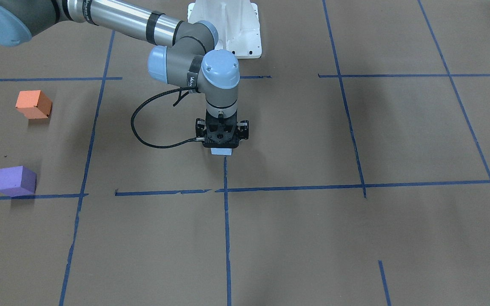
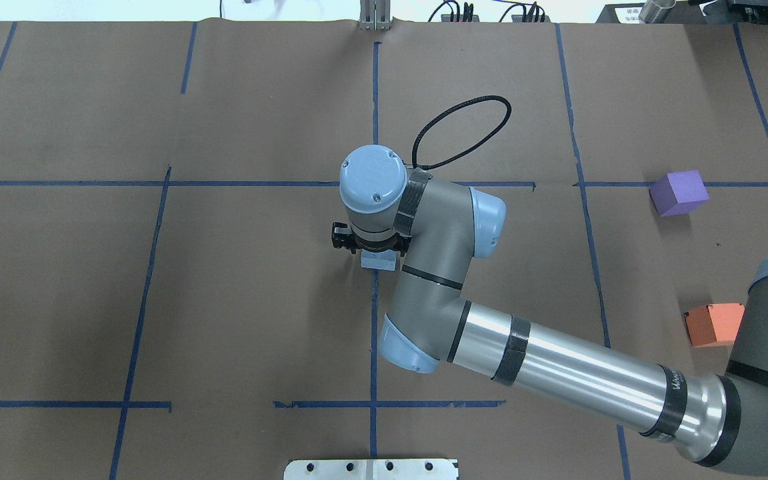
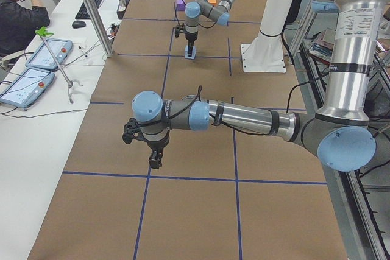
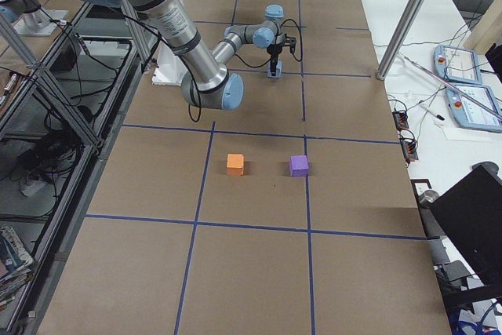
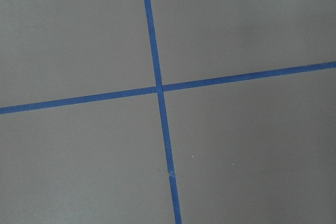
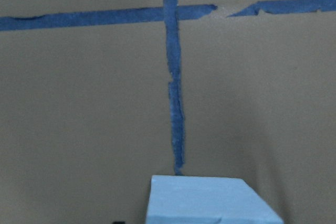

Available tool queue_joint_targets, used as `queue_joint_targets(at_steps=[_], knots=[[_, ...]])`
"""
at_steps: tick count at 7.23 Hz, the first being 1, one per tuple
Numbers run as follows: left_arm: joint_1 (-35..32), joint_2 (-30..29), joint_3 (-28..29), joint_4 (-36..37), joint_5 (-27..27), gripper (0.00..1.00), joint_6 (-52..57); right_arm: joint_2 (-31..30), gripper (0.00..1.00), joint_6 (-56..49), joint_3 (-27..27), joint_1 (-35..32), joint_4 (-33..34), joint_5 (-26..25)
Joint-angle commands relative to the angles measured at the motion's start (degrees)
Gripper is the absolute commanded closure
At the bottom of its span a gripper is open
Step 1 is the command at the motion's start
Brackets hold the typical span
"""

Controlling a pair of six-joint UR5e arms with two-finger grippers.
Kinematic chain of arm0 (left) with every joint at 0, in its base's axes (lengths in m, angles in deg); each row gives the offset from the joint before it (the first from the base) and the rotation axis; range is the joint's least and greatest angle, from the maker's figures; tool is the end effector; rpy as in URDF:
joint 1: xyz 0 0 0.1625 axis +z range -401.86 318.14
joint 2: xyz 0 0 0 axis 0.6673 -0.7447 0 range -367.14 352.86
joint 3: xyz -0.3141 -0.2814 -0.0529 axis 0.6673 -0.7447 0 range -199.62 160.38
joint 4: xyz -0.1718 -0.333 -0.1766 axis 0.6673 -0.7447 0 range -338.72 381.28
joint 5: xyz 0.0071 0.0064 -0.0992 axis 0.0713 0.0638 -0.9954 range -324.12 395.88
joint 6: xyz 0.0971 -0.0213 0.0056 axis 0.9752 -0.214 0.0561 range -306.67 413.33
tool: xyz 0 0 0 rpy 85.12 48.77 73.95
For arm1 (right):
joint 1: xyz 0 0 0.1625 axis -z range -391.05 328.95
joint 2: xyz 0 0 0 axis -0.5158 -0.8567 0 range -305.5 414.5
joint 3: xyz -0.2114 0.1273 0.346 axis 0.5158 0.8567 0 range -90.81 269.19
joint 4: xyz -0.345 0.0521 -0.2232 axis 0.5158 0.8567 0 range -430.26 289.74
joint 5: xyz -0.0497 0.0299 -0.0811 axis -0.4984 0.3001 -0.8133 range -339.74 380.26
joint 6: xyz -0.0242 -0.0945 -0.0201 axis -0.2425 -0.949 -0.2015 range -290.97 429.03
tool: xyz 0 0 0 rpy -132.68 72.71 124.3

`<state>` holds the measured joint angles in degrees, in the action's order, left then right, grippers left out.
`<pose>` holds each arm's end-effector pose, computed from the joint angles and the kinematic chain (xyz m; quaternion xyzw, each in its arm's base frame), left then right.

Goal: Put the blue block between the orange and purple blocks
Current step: 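Grasp the light blue cube with the right gripper, then carry the light blue cube with the right gripper between the purple and orange cubes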

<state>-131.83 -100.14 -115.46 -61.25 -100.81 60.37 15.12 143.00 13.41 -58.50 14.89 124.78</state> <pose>-0.0605 -0.5110 0.5926 0.0351 0.3949 0.0613 0.9160 -0.6446 -0.4569 0.2062 0.0196 -0.3683 0.0481 0.9283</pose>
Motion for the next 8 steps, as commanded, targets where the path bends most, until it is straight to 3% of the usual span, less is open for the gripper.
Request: queue_joint_targets(at_steps=[1, 3, 4, 6, 8], knots=[[-0.03, 0.0, -0.05, 0.0, -0.07, 0.0, -0.01, -0.08, 0.97, 0.39, -1.46, 0.03, 3.85, -0.01], [0.06, -0.08, -0.05, 0.0, -0.07, 0.0, -0.01, -1.56, 0.97, -0.57, -8.81, -2.32, 11.04, 0.77], [0.06, -0.08, -0.05, 0.0, -0.07, 0.0, -0.01, -6.62, 0.96, -2.84, -15.82, -5.04, 14.22, 1.39], [-0.03, -0.08, -0.05, -0.09, -0.07, 0.0, -0.01, -24.52, 0.95, -18.69, -30.16, -12.67, 13.63, 6.82], [-0.03, -0.08, -0.23, -0.09, -0.07, 0.0, -0.1, -37.82, 0.94, -29.45, -34.08, -20.85, 9.72, 11.65]])
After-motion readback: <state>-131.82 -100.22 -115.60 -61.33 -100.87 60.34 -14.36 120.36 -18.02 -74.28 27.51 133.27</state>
